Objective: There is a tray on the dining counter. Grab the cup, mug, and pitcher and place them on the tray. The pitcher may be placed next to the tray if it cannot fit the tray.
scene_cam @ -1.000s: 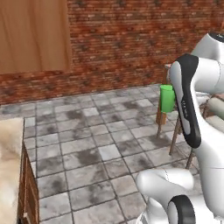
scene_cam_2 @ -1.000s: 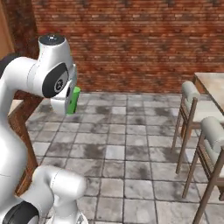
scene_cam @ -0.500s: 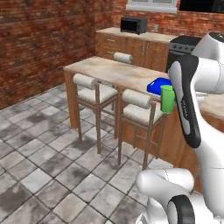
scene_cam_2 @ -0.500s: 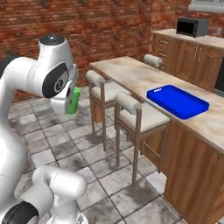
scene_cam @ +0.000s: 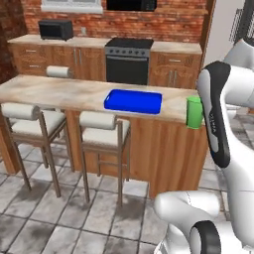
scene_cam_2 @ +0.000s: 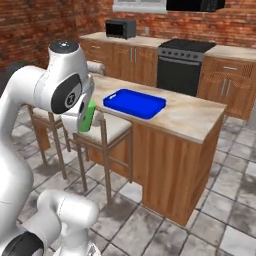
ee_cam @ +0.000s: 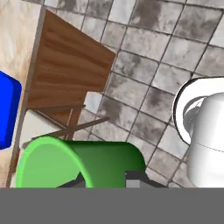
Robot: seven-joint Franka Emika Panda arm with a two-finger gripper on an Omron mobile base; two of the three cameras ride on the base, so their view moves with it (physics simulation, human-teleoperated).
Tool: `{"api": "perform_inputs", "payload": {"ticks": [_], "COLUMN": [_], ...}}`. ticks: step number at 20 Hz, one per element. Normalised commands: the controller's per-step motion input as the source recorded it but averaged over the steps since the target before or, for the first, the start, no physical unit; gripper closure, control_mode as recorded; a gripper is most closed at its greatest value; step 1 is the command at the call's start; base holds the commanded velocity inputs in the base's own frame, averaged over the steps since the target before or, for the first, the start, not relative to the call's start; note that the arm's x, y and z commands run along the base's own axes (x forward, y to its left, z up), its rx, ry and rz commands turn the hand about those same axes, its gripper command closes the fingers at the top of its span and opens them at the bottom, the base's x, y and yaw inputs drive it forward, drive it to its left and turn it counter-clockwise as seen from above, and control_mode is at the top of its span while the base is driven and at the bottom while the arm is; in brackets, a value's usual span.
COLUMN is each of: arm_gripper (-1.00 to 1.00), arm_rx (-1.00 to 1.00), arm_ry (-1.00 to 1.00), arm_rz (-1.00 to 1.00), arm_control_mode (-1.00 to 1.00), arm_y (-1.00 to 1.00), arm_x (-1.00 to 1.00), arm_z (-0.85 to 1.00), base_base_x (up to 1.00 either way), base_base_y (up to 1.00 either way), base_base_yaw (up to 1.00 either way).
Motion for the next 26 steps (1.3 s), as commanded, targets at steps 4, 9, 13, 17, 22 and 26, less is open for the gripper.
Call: {"api": "perform_inputs", "payload": {"ticks": [4,9,13,17,22,26], "arm_gripper": [1.0,1.0,1.0,1.0,1.0,1.0], "arm_rx": [0.0,0.0,0.0,0.0,0.0,0.0], "arm_ry": [0.0,0.0,0.0,0.0,0.0,0.0], "arm_rz": [0.0,0.0,0.0,0.0,0.0,0.0], "arm_control_mode": [1.0,1.0,1.0,1.0,1.0,1.0], "arm_y": [0.0,0.0,0.0,0.0,0.0,0.0], "arm_x": [0.0,0.0,0.0,0.0,0.0,0.0], "arm_z": [0.0,0.0,0.0,0.0,0.0,0.0], "base_base_x": [0.64,0.74,0.75,0.69,0.65,0.7], "base_base_y": [0.58,0.49,0.02,-0.09,-0.03,0.0], "base_base_yaw": [-0.37,-0.29,-0.18,-0.06,-0.02,0.0]}}
